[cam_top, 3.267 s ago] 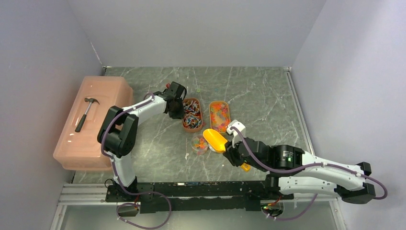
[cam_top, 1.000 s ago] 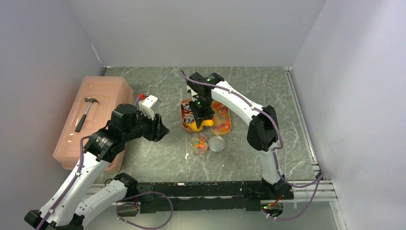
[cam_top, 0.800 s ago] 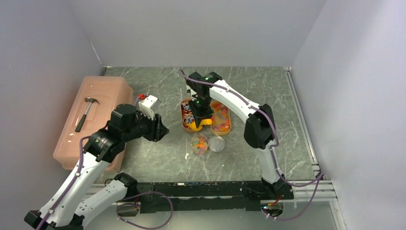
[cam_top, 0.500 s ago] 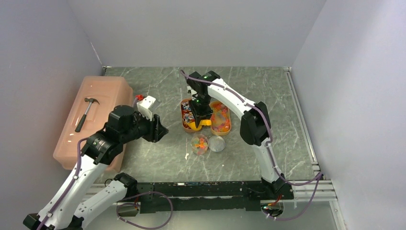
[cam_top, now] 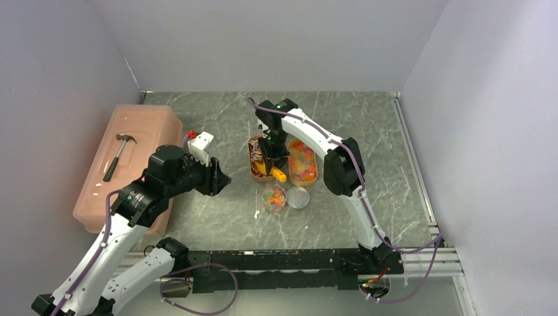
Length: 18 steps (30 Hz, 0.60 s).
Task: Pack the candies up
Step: Scoop the fake candies from the storage box.
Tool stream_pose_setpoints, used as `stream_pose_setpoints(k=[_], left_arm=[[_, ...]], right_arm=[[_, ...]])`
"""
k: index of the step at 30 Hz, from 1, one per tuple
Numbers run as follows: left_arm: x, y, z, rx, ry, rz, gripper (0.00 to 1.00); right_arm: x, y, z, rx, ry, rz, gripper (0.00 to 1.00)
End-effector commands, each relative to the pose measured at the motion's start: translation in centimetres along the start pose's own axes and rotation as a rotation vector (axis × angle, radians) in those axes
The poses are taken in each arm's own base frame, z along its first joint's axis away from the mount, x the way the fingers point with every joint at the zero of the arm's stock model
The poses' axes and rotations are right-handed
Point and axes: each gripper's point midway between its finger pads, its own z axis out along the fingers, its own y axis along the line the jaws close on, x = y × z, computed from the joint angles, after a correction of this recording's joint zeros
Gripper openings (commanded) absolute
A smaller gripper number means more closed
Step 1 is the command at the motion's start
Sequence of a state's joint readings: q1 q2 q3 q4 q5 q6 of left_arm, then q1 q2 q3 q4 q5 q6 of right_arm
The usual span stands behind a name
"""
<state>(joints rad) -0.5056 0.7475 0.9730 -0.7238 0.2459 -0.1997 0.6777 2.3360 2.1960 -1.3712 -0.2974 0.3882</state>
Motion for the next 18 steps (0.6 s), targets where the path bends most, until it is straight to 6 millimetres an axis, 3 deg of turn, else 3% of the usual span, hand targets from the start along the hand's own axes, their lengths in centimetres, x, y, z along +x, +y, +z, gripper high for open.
stream_pose_setpoints(k=[1,9,18], left_arm=[[-0.4,-0.2,-0.1,0.004,-0.022,0.006,0.45],[-0.2,0.1,0.1,-0.006,-0.011,0.004,0.45],[0.0,0.4,0.5,-0.018,0.004,0.002,0.45]], right_arm=[[-2.4,-0.3,0.1,0.018,-0.081,0.033,0.00],[-3.7,-1.0,0.6,0.050,-0.157,0.031,0.00],[-3.9,-1.1,1.9,0.035,-0.196,-0.004,0.00]])
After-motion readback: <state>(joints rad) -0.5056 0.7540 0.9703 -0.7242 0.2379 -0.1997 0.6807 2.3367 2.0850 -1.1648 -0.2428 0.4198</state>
